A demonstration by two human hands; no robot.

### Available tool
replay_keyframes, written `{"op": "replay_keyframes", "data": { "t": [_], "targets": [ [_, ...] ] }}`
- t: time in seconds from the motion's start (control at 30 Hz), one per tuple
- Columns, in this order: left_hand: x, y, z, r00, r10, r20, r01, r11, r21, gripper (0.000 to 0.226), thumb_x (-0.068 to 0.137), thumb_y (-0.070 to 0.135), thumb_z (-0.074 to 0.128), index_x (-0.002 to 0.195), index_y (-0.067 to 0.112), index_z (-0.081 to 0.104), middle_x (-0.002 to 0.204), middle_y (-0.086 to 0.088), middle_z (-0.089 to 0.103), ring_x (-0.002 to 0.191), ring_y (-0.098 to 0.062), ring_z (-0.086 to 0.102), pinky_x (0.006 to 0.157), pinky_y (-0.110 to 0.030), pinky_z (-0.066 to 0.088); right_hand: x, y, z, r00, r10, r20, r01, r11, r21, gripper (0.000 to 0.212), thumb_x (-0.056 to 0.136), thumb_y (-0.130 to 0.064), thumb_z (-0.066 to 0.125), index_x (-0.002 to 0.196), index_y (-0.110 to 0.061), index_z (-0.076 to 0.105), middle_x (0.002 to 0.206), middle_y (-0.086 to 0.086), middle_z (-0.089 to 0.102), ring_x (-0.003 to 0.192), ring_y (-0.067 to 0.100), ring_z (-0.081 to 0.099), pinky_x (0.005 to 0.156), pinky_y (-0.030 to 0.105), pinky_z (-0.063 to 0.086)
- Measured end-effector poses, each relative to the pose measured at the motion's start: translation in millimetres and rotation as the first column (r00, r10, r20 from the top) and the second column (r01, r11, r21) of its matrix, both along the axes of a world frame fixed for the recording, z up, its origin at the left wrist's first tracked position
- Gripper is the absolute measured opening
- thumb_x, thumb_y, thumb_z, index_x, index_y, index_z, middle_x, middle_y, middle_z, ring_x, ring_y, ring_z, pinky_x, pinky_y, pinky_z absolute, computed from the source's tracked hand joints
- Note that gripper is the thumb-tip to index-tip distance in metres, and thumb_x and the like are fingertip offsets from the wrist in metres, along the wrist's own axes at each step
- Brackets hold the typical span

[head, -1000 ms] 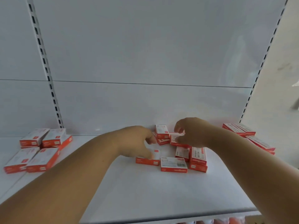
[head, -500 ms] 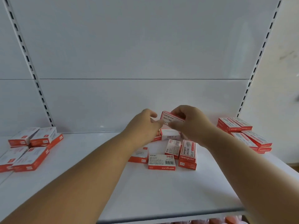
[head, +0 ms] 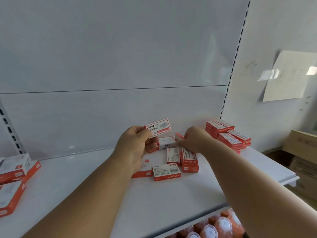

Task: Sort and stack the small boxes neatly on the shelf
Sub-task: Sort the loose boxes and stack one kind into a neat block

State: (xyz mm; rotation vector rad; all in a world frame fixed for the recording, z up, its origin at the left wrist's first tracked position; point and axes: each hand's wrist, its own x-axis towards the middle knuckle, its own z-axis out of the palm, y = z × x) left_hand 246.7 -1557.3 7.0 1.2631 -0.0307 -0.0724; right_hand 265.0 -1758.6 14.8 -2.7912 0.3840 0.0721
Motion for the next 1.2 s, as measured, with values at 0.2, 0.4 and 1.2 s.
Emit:
{"op": "replay_keyframes", "data": {
  "t": [0.2,0.4,1.2],
  "targets": [
    [-6,-1,4,0.997,-0.069,0.032,0.071,0.994,-0.081,0.020,0.094,0.005,0.061,0.110,0.014,0.065,0.094,-0.010,0.077,0.083,-0.024,0.076,0.066,-0.033,0.060,-20,16,8,0.910,-0.165,0.381,0.020,0.934,0.356,0.018,0.095,-0.027,0.049,0.092,-0.014,0.062,0.078,0.005,0.069,0.060,0.020,0.067,0.058,0.038,0.060],
    [-8,-3,6,1.000,0.014,0.010,-0.013,0.994,-0.105,0.014,0.092,0.019,0.065,0.106,0.021,0.067,0.091,-0.008,0.076,0.083,-0.022,0.072,0.070,-0.037,0.060,-61,43,13,0.901,-0.332,0.280,-0.285,0.035,0.958,0.018,0.096,-0.006,0.056,0.111,0.003,0.058,0.108,0.022,0.068,0.090,0.032,0.072,0.077,0.039,0.060],
    [-33,-189,37,0.954,-0.295,0.053,0.232,0.837,0.495,0.014,0.089,0.012,0.067,0.102,0.017,0.064,0.083,-0.005,0.078,0.067,-0.019,0.074,0.056,-0.030,0.051,-90,-181,36,0.884,-0.244,0.400,-0.318,0.313,0.895,0.014,0.091,0.002,0.052,0.106,0.001,0.055,0.091,0.019,0.074,0.081,0.031,0.073,0.063,0.036,0.053]
  ]
}}
